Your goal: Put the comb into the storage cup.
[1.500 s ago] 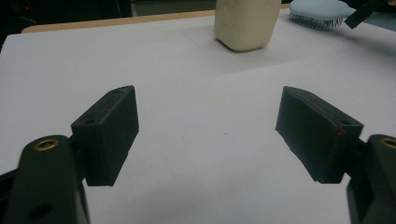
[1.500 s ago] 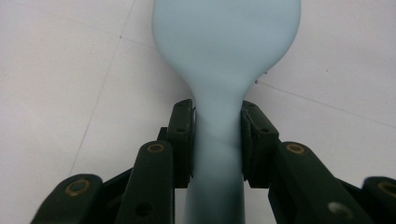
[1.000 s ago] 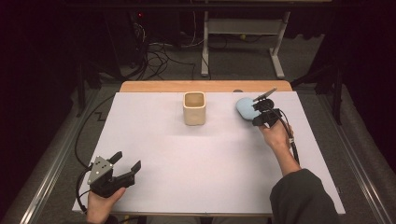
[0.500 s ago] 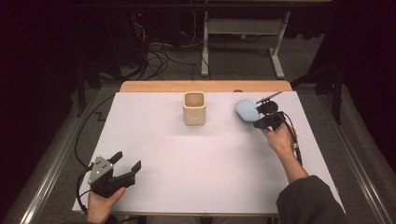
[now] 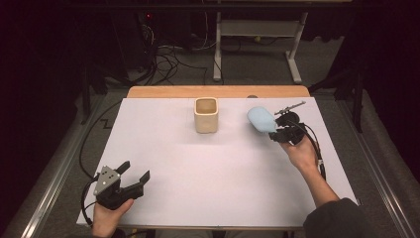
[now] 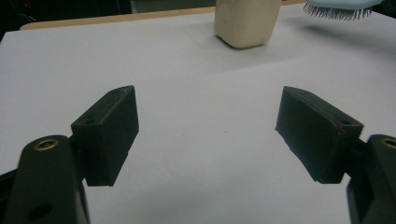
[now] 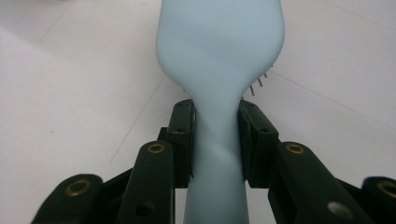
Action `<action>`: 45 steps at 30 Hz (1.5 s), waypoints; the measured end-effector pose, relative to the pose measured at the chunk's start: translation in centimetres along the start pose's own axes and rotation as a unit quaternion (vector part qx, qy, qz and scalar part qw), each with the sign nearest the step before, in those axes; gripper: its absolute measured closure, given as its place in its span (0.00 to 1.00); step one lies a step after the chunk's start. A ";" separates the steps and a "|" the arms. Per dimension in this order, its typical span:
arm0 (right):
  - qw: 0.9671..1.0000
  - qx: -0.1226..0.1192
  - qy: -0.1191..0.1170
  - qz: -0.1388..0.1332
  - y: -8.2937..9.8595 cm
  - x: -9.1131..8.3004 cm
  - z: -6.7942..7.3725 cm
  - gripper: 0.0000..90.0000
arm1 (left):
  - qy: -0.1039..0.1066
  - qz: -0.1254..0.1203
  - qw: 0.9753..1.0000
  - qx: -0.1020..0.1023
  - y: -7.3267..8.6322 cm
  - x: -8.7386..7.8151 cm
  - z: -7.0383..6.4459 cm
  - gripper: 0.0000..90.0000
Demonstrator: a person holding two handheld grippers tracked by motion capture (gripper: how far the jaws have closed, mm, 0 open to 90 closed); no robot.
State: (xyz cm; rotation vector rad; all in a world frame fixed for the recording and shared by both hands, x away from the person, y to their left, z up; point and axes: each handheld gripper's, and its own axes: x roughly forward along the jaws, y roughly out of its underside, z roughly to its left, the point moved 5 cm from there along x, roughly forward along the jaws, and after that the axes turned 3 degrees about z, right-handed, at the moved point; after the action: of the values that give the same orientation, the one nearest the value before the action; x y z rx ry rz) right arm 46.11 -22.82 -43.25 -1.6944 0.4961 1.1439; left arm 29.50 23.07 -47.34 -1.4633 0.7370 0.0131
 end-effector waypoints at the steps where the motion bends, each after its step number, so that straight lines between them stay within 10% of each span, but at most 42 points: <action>1: 1.000 -0.002 -0.001 -0.001 0.1 -0.2 0.1 0.78 | 0.000 0.000 1.000 0.000 0.0 0.0 0.0 0.25; 45: 0.993 -0.048 -0.064 -0.090 6.8 -5.1 3.2 0.78 | 0.001 0.006 1.000 -0.002 0.0 0.3 -0.1 0.25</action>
State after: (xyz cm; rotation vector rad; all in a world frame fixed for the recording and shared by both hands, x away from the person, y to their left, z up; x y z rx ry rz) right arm 37.11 -23.80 -42.41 -1.6979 0.2056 1.1511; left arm 29.69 22.85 -47.46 -1.4630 0.7484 0.0223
